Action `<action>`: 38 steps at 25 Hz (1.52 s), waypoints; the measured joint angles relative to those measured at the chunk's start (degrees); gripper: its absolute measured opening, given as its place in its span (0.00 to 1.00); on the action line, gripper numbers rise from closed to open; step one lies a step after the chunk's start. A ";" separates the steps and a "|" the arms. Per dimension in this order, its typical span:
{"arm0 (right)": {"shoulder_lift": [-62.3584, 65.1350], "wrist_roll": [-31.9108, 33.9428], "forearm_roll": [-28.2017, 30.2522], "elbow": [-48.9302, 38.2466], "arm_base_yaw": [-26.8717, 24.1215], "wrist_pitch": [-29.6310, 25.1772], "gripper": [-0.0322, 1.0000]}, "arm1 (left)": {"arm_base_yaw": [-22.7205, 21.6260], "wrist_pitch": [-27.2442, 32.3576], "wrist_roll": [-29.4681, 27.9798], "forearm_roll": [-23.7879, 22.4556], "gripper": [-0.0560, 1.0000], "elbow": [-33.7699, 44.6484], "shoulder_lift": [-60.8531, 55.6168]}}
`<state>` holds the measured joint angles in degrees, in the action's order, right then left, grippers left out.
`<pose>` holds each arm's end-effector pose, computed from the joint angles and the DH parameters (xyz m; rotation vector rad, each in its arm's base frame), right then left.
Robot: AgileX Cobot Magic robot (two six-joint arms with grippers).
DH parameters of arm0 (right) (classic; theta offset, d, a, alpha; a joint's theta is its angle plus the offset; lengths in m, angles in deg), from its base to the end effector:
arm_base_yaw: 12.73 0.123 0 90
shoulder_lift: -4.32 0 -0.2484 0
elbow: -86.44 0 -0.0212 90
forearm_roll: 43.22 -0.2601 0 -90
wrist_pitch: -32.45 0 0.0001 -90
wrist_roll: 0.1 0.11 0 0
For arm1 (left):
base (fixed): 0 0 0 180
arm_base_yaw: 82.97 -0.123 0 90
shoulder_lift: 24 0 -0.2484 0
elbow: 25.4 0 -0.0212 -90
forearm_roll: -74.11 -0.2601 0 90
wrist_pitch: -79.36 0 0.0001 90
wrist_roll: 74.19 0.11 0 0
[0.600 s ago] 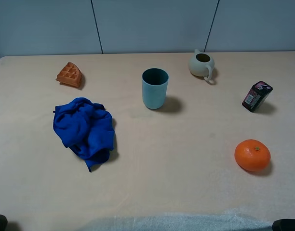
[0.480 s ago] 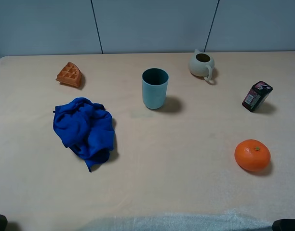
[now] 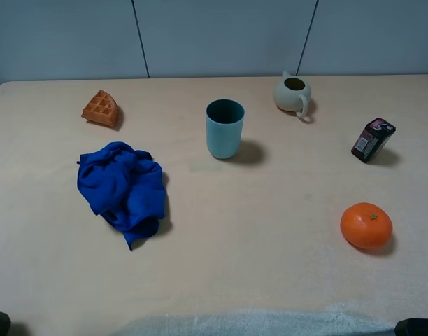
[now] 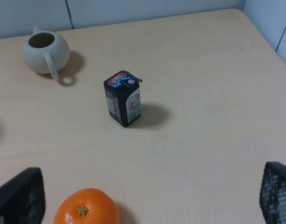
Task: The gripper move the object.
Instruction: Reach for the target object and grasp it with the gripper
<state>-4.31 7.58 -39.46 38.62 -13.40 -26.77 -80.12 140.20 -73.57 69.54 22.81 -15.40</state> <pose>0.0584 -0.0069 0.2741 0.1487 2.0116 -0.0005 0.0580 0.0048 0.2694 0.0588 2.0507 0.0714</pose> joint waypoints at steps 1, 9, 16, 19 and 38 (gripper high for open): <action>0.00 0.00 0.00 0.00 0.00 0.00 0.70 | 0.00 0.00 0.00 0.00 0.99 0.00 0.00; 0.00 0.00 0.00 0.00 0.00 0.00 0.70 | 0.00 0.00 0.00 0.00 0.99 0.00 0.00; 0.00 0.00 0.23 0.00 0.00 0.00 0.70 | 0.00 0.00 0.00 0.00 0.99 0.00 0.00; 0.00 0.00 0.30 0.00 0.00 0.00 0.70 | 0.00 0.00 0.00 0.00 0.99 0.00 0.00; -12.50 -4.23 -2.18 4.53 0.00 3.63 0.70 | 0.00 0.00 0.00 0.00 0.99 0.00 0.00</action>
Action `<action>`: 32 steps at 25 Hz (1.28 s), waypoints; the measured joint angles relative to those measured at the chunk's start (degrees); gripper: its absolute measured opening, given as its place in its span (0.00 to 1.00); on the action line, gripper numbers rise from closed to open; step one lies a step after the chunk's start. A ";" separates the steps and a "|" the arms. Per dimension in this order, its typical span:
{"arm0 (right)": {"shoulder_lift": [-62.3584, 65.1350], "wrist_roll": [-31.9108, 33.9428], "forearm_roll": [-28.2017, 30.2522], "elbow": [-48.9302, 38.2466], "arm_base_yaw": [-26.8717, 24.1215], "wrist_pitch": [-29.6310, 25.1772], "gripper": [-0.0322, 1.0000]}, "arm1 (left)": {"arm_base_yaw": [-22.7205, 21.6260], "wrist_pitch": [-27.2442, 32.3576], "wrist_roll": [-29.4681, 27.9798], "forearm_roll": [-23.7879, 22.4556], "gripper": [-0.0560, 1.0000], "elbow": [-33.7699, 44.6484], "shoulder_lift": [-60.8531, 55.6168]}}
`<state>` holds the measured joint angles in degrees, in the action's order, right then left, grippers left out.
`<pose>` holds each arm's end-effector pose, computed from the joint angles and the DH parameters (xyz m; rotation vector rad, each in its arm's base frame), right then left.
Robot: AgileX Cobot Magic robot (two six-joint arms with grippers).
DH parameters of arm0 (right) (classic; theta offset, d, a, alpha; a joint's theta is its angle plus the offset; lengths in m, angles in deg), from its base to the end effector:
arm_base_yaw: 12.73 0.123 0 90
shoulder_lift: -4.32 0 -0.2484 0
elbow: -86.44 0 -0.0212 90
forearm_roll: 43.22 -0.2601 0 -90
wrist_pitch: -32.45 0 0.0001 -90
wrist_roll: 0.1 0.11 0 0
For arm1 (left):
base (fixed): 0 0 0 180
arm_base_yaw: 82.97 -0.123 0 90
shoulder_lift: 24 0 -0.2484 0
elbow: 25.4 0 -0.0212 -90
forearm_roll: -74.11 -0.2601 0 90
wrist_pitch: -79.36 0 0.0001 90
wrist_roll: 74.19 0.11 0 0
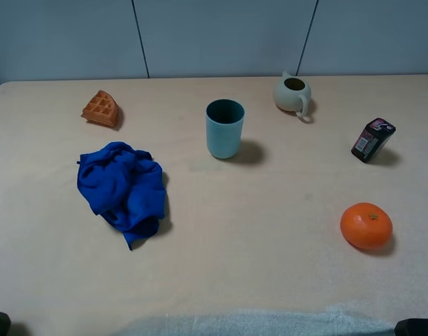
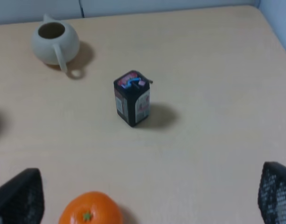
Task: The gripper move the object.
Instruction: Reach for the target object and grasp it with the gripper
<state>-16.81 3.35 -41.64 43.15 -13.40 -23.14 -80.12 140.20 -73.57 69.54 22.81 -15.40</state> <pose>0.0889 -0.0035 0.2889 0.0727 2.0930 -0.0039 0.0580 0.0048 0.2694 0.0588 2.0507 0.0714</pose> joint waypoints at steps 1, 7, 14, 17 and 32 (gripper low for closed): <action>-1.76 -0.67 -0.07 0.65 0.00 0.78 0.70 | 0.00 0.00 0.00 0.00 0.99 0.00 0.00; -13.77 -5.74 -1.12 5.12 0.00 4.61 0.70 | 0.00 0.00 0.00 0.00 0.99 0.00 0.00; -26.31 -9.46 -1.93 10.96 0.00 5.41 0.70 | 0.00 0.00 0.00 0.00 0.99 0.00 0.00; -30.88 -10.50 -2.25 13.70 0.00 5.51 0.70 | 0.00 0.00 0.00 0.00 0.99 0.00 0.00; -50.28 -23.01 -9.11 21.74 0.00 6.98 0.70 | 0.00 0.00 0.00 0.00 0.99 0.00 0.00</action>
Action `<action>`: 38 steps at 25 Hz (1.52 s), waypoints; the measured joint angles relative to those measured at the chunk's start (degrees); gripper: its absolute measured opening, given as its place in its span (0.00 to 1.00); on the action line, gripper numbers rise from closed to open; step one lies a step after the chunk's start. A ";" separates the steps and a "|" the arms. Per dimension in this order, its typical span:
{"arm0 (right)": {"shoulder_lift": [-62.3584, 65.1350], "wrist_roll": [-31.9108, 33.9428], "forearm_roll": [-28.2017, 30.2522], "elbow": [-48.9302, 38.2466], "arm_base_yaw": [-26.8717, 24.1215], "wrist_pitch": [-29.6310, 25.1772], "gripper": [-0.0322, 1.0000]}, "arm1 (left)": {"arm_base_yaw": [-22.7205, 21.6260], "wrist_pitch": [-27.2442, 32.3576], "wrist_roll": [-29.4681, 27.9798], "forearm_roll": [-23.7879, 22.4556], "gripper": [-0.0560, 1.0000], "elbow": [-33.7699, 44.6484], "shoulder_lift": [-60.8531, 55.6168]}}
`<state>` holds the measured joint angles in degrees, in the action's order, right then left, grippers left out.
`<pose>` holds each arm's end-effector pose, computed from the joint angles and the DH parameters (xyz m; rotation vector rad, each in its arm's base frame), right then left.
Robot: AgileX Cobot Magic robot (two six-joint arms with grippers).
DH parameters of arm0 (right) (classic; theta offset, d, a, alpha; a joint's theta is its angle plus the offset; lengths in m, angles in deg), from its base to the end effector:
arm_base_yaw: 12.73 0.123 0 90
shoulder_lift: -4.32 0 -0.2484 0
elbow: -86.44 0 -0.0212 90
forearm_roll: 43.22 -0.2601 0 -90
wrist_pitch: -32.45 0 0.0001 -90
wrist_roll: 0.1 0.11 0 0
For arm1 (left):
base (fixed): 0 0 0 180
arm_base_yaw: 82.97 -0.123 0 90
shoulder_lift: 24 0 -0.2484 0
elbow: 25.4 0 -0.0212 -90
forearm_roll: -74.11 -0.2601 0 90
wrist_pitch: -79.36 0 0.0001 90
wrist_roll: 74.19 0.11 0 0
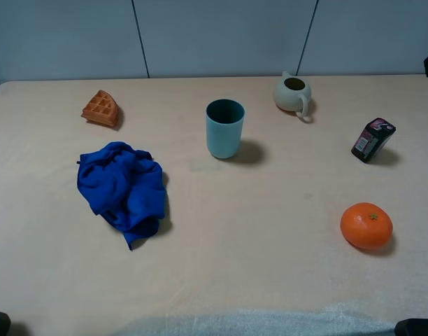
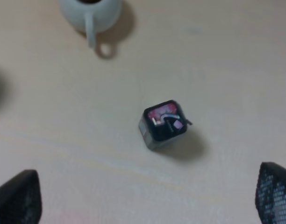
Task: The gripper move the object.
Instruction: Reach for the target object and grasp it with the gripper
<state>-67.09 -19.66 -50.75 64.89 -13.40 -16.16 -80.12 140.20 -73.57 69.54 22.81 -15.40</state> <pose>0.2501 0.0079 0.2807 -0.3398 2.4370 0.0057 0.0580 0.0048 0.2694 0.0588 2.0507 0.0714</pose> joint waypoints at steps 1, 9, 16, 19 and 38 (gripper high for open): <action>-0.90 -0.91 -0.29 0.00 0.00 0.20 0.70 | 0.00 0.00 0.00 0.00 0.99 0.00 0.00; -9.23 -9.55 -1.11 0.00 0.00 4.58 0.70 | 0.00 0.00 0.00 0.00 0.99 0.00 0.00; -16.63 -16.37 -2.34 0.00 0.00 7.29 0.70 | 0.00 0.00 0.00 0.00 0.99 0.00 0.00; -19.83 -17.80 -2.40 0.00 0.00 8.92 0.70 | 0.00 0.00 0.00 0.00 0.99 0.00 0.00; -34.39 -18.59 -0.90 2.80 -1.89 13.87 0.70 | 0.00 0.00 0.00 0.00 0.99 0.00 0.00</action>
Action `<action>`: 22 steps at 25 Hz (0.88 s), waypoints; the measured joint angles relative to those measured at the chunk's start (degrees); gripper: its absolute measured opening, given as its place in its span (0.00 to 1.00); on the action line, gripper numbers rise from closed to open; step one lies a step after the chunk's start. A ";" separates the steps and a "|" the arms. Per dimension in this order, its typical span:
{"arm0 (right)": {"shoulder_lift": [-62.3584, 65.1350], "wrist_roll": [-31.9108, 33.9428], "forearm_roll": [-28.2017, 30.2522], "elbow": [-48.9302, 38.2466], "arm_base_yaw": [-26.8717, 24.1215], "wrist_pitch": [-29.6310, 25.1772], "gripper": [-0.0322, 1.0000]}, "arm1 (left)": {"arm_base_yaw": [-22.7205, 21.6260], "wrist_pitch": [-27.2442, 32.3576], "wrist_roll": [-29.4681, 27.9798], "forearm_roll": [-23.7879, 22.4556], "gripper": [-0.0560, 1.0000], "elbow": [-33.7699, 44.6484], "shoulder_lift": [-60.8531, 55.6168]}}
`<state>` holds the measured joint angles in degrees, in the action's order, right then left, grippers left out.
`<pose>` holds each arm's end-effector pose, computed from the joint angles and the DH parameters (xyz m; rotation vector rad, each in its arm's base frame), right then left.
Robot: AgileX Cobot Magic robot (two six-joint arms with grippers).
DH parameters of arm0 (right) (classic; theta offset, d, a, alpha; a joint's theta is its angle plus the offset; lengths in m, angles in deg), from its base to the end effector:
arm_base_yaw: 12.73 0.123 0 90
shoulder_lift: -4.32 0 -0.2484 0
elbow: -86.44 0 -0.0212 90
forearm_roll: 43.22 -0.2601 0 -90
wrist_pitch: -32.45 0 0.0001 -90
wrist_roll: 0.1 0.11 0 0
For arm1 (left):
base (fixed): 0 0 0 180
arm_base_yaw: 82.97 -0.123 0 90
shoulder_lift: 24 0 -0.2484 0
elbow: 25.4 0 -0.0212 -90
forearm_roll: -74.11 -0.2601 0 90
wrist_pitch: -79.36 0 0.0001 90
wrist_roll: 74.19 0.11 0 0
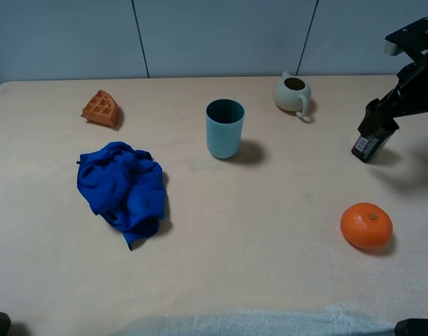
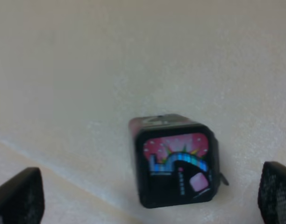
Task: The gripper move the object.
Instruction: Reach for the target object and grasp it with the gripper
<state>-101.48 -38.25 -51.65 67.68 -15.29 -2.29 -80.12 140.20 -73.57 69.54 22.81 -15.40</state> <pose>0.3331 -0.0057 0.1296 -0.7053 2.6756 -0.0381 0.0580 0.0048 0.2694 0.0588 2.0507 0.0714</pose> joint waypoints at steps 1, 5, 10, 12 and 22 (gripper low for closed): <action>-0.39 0.00 0.00 0.13 -0.12 -0.04 0.70 | 0.00 0.00 0.00 0.00 0.99 0.00 0.00; -1.47 -0.42 0.23 0.20 -0.81 0.31 0.70 | 0.00 0.00 0.00 0.00 0.99 0.00 0.00; -3.51 -1.30 0.18 0.29 -1.67 1.40 0.70 | 0.00 0.00 0.00 0.00 0.99 0.00 0.00; -4.46 -1.48 0.24 0.29 -1.86 1.95 0.70 | 0.00 0.00 0.00 0.00 0.99 0.00 0.00; -10.59 -2.73 0.24 0.29 -1.94 6.10 0.70 | 0.00 0.00 0.00 0.00 0.99 0.00 0.00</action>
<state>-112.08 -40.98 -51.41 67.98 -17.22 3.82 -80.12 140.20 -73.57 69.54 22.81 -15.40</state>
